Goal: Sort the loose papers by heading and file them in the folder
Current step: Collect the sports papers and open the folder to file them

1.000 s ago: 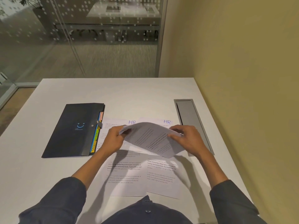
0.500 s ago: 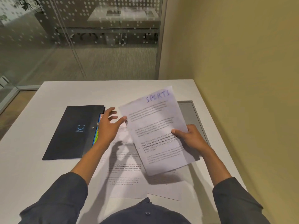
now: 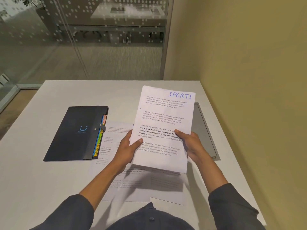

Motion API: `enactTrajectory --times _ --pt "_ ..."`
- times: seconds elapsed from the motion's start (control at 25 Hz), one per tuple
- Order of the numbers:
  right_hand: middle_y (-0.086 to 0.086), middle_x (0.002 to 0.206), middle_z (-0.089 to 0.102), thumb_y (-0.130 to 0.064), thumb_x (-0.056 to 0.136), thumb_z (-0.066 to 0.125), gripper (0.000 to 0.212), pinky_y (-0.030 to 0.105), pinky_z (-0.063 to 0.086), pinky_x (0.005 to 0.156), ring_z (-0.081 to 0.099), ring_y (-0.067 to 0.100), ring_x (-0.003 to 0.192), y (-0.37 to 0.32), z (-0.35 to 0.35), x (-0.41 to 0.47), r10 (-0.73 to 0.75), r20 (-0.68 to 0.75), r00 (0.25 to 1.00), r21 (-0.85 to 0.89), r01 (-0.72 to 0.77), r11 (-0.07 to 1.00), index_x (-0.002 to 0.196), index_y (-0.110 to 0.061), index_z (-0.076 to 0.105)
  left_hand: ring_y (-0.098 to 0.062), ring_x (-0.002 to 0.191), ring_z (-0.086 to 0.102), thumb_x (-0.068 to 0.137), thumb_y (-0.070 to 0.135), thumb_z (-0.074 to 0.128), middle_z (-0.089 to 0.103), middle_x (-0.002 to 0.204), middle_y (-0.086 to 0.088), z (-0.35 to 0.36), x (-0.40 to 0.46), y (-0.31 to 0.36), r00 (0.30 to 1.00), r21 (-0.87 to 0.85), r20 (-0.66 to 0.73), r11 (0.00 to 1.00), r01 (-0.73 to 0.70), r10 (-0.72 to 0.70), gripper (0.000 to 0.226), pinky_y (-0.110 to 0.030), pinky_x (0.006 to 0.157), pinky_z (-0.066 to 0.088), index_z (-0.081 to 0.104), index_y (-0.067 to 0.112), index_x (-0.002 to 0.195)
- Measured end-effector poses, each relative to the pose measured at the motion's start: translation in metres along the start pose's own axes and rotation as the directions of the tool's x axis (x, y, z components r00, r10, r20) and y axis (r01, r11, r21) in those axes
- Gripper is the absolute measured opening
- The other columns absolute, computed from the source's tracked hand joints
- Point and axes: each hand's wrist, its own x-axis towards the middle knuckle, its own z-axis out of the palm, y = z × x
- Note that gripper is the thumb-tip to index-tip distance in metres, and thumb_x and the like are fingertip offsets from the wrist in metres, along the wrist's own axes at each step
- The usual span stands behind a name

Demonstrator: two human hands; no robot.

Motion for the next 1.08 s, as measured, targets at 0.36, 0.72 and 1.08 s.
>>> enactTrajectory --times 0.36,0.72,1.08 --pt "0.010 0.108 0.074 0.000 0.087 0.068 0.036 0.026 0.057 0.056 0.074 0.018 0.083 0.014 0.024 0.008 0.103 -0.064 0.993 -0.032 -0.105 0.994 0.123 -0.002 0.062 0.007 0.104 0.061 0.095 0.014 0.058 0.064 0.104 0.037 -0.030 -0.007 -0.009 0.994 0.102 0.066 0.992 0.080 -0.087 0.037 -0.031 0.097 0.048 0.051 0.042 0.118" --pt "-0.012 0.108 0.073 -0.027 0.089 0.071 0.027 0.014 0.048 0.070 0.066 0.002 0.099 0.052 0.071 0.005 0.029 0.045 0.999 -0.344 -0.012 0.939 0.116 -0.022 0.068 -0.013 0.115 0.057 0.096 0.005 0.053 0.063 0.115 0.017 -0.078 0.002 -0.026 0.973 -0.088 -0.065 0.973 0.214 -0.220 0.037 -0.038 0.102 0.043 0.052 0.035 0.119" --pt "-0.009 0.097 0.076 -0.020 0.090 0.070 0.016 0.016 0.055 0.070 0.071 0.005 0.090 0.096 0.108 0.024 -0.085 -0.021 0.996 -0.452 0.067 0.890 0.106 -0.019 0.074 -0.021 0.076 0.064 0.099 0.029 0.052 0.069 0.093 -0.009 -0.147 0.038 -0.062 0.879 0.007 -0.322 0.928 0.374 -0.352 0.021 -0.031 0.067 0.054 0.059 0.011 0.108"
